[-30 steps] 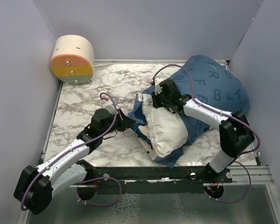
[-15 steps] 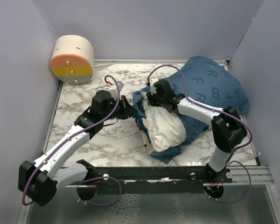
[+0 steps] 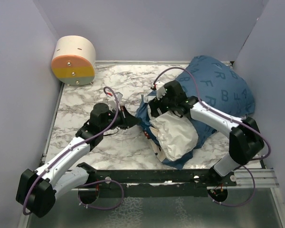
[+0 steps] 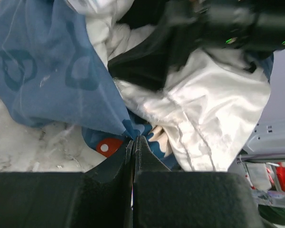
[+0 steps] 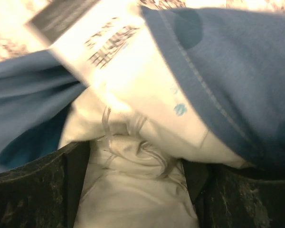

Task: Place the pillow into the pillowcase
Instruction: Stuff the pillow into the pillowcase.

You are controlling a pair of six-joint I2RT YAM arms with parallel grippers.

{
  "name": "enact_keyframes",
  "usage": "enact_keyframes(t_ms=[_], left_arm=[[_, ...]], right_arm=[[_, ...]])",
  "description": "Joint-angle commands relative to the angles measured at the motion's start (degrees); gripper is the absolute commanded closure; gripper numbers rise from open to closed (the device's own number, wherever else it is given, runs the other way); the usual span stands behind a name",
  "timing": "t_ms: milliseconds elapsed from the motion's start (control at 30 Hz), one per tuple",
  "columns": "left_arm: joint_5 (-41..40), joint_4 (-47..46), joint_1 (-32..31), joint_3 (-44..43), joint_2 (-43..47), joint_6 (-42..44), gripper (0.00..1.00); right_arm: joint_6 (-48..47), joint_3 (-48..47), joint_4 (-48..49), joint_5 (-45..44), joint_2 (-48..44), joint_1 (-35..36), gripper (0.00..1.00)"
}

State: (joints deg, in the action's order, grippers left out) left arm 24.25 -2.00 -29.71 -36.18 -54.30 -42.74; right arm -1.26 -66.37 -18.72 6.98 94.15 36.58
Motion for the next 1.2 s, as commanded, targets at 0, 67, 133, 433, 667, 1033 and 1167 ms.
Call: enact_keyframes(t_ms=[0,67,133,433,667,1033,1167], left_arm=[[3.54,-12.87,0.62,2.48,1.95,-1.17,1.00],[0.76,-7.74,0.63,2.68,2.79,1.13,1.00],[-0.77,-3.53,0.62,2.89,2.81,2.04,0.96],[-3.20,1.79,0.62,5.19,5.18,1.04,0.50],[4.75,-9.22,-1.54,12.95,9.56,-9.71,0.45],[-6.67,-25.80,-16.98,14.50,-8.60,-11.84,0.46],[-7.91,-25.36,-16.90,12.63,-10.88,-9.91,0.47]], right_arm=[[-2.96,0.41,-7.94,7.80,-7.98,-2.97,0.19],[-2.99,-0.62,-7.76,10.87,-10.16,-2.96,0.15],[-2.80,-1.18,-6.80,16.24,-11.77,-2.93,0.12],[-4.16,-3.14,-3.49,30.10,-20.68,-2.92,0.04],[-7.42,-2.06,-2.19,44.37,-28.10,-2.18,0.04],[-14.02,-1.35,-29.67,5.00,-26.25,33.29,0.04],[-7.77,-3.35,-43.90,-14.85,-18.22,38.19,0.04]])
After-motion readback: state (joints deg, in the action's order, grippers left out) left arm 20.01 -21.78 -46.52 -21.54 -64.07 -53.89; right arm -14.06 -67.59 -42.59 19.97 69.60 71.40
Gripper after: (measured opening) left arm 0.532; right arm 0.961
